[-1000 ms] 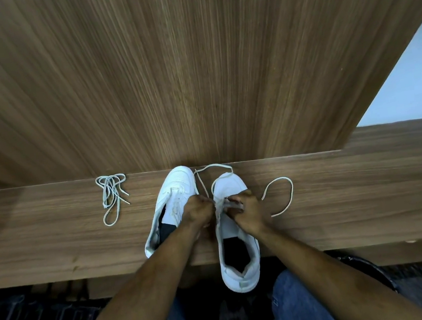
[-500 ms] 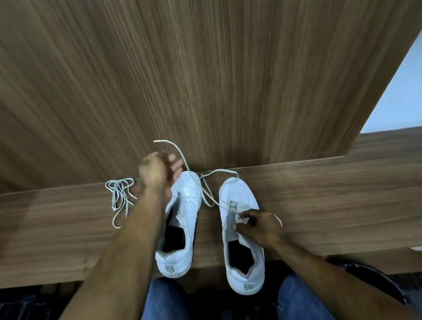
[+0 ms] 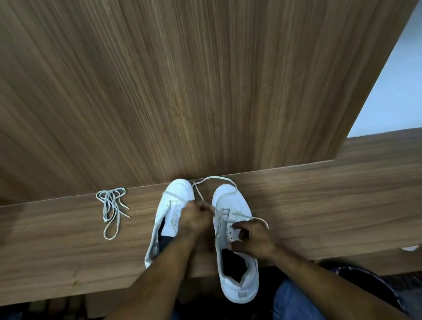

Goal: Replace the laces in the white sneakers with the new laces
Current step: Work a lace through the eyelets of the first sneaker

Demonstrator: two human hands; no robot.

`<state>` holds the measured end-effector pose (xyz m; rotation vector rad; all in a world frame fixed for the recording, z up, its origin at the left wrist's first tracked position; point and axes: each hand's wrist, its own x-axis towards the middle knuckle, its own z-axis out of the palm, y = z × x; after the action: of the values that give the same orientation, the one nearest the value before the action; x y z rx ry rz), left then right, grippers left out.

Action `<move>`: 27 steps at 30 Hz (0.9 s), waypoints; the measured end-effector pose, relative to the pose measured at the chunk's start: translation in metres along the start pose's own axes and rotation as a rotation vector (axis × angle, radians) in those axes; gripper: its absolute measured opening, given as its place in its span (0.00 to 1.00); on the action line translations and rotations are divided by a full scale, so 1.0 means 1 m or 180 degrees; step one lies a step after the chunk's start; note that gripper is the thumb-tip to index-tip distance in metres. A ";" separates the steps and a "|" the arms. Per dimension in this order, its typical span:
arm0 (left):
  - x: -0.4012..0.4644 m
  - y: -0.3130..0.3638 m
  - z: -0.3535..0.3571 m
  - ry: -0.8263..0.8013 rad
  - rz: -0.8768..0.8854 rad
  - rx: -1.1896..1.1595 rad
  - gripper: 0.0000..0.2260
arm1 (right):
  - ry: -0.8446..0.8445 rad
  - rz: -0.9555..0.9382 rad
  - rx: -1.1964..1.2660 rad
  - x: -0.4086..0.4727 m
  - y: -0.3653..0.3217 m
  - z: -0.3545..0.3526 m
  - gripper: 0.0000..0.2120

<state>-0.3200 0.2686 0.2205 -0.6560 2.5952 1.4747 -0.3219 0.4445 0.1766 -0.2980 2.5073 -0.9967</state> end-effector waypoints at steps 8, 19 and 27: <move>0.029 0.092 -0.106 0.0427 0.0091 -0.3639 0.10 | -0.0238 0.0117 0.0075 -0.002 -0.004 -0.002 0.33; 0.037 0.047 -0.059 0.0873 -0.0297 -0.2075 0.15 | -0.0208 0.0166 0.0177 -0.005 -0.004 -0.003 0.35; 0.026 0.005 0.028 -0.0364 0.0325 0.0814 0.09 | -0.0043 0.0031 0.0226 -0.006 0.003 -0.002 0.28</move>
<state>-0.3496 0.2853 0.2024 -0.4037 2.6971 1.1367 -0.3174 0.4498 0.1779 -0.2697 2.4528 -1.0734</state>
